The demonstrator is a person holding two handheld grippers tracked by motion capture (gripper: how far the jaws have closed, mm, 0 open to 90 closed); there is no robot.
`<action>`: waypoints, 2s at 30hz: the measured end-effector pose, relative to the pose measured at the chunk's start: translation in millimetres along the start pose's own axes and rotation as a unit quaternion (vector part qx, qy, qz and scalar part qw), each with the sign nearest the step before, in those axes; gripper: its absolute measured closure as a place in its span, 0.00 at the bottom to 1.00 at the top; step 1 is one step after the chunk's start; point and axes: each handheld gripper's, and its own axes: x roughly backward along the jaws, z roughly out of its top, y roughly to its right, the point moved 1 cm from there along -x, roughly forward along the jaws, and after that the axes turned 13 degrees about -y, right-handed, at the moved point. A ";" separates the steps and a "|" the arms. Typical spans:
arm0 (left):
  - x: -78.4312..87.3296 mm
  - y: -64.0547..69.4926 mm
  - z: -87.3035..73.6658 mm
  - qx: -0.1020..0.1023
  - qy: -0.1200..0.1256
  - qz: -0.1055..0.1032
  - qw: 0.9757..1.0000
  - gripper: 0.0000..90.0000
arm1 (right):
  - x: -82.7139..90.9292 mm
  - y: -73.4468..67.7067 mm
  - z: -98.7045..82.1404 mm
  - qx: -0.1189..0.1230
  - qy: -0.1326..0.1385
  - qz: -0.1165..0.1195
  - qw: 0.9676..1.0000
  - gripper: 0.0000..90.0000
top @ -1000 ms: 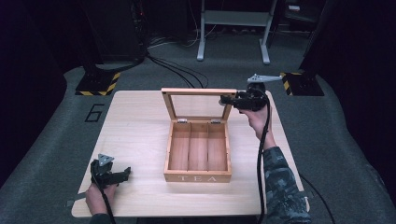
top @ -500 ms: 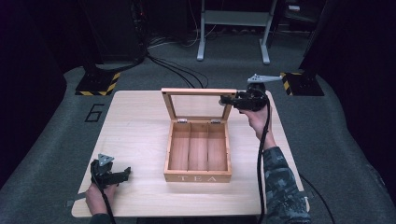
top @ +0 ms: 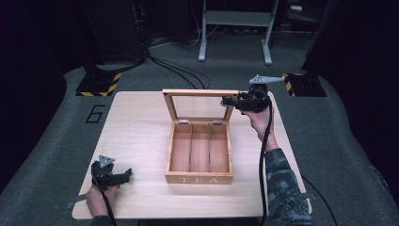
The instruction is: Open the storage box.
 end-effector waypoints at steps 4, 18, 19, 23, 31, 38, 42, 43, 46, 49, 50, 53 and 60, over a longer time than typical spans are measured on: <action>0.0 0.0 0.0 0.000 0.000 0.000 1.000 0.07 | 0.0 -0.1 -0.2 0.000 0.000 0.000 1.000 0.55; 0.0 0.0 0.0 0.000 0.000 0.000 1.000 0.07 | 0.5 -1.2 -1.0 -0.002 0.000 0.001 1.000 0.55; 0.0 0.0 0.0 0.000 0.000 0.000 1.000 0.07 | 0.6 -1.4 -1.1 -0.002 -0.001 0.001 1.000 0.55; 0.0 0.0 0.0 0.000 0.000 0.000 1.000 0.07 | 0.9 -1.9 -1.5 0.000 -0.002 0.002 1.000 0.55; 0.4 -0.3 -0.1 -0.003 -0.002 0.000 1.000 0.07 | 2.8 -6.8 -6.5 0.006 -0.002 0.000 1.000 0.55; 0.3 -0.4 -0.1 -0.004 -0.001 0.001 1.000 0.07 | 5.5 -15.1 -14.2 0.015 -0.004 -0.008 1.000 0.54; 0.3 -0.3 -0.1 -0.004 -0.001 0.001 1.000 0.07 | 6.1 -20.3 -20.4 0.018 -0.002 -0.013 1.000 0.52; 0.2 -0.3 0.0 -0.004 -0.001 0.001 1.000 0.07 | 6.2 -21.4 -22.2 0.017 -0.001 -0.015 1.000 0.52; 0.2 -0.3 -0.1 -0.004 -0.001 0.001 1.000 0.07 | 6.3 -25.3 -27.3 0.014 0.003 -0.020 1.000 0.50; 0.2 -0.3 0.0 -0.004 -0.001 0.001 1.000 0.07 | 6.6 -29.7 -33.6 0.014 0.003 -0.023 1.000 0.48; 0.2 -0.3 0.0 -0.004 -0.001 0.001 1.000 0.07 | 6.8 -31.2 -36.0 0.014 0.002 -0.024 1.000 0.48; 0.3 -0.4 0.0 -0.004 -0.001 0.001 1.000 0.07 | 7.1 -36.1 -42.5 0.017 0.000 -0.029 0.999 0.46; 0.5 -0.3 0.1 -0.003 -0.003 0.000 1.000 0.07 | 7.3 -50.1 -61.3 0.021 -0.005 -0.056 0.998 0.39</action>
